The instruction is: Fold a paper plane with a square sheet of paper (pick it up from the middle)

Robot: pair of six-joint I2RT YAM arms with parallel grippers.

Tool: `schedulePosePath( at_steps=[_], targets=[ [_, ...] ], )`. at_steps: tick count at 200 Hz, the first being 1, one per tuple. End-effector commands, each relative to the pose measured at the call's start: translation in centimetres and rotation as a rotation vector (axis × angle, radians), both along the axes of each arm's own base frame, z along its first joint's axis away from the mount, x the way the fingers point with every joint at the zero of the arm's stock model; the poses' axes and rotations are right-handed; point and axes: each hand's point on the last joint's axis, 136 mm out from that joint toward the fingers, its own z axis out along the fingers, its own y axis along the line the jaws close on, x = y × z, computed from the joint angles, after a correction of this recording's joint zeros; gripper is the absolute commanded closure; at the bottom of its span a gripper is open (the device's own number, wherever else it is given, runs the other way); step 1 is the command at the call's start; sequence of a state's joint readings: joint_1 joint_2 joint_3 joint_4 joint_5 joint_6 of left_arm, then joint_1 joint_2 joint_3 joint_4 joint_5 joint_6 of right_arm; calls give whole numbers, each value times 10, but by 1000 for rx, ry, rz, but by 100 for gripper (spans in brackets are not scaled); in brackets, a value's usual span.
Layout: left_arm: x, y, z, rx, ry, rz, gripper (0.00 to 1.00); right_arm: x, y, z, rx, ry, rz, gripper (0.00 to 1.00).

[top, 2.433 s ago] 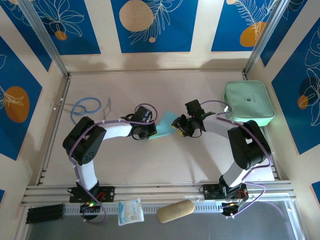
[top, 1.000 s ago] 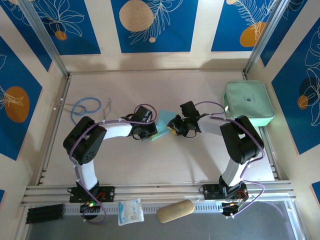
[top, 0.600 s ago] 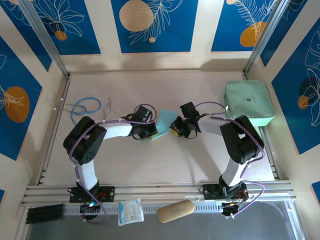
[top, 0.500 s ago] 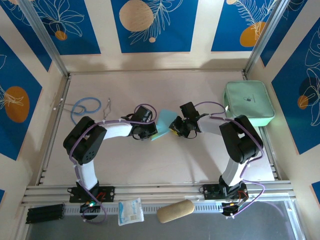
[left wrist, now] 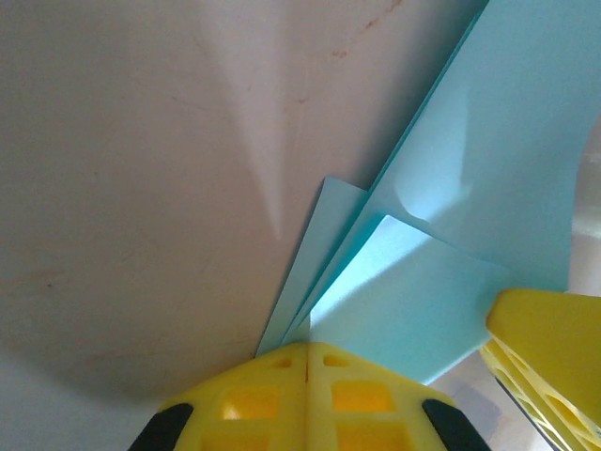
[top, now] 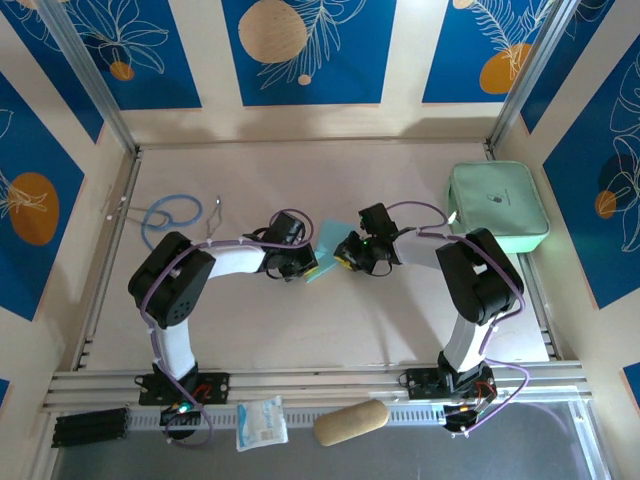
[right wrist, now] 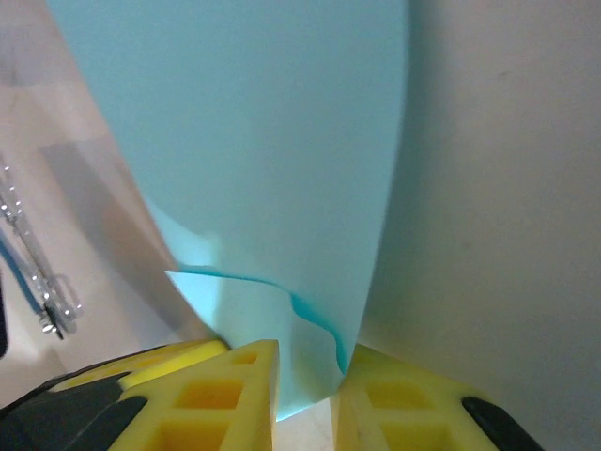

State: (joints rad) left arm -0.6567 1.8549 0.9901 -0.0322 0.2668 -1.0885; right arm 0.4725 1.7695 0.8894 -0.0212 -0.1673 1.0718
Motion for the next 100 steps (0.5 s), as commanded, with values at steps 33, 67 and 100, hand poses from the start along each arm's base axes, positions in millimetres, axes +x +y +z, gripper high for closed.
schedulePosePath(
  at_steps=[33, 67, 100],
  targets=[
    [-19, 16, -28, 57, 106, 5, 97, -1, 6, 3, 43, -26, 31, 81],
    [-11, 14, -13, 40, 59, -16, 93, 3, 4, 6, 37, -31, 30, 94],
    [6, 12, 29, 47, -127, -102, 82, 1, -6, 11, -7, -44, 3, 100]
  ],
)
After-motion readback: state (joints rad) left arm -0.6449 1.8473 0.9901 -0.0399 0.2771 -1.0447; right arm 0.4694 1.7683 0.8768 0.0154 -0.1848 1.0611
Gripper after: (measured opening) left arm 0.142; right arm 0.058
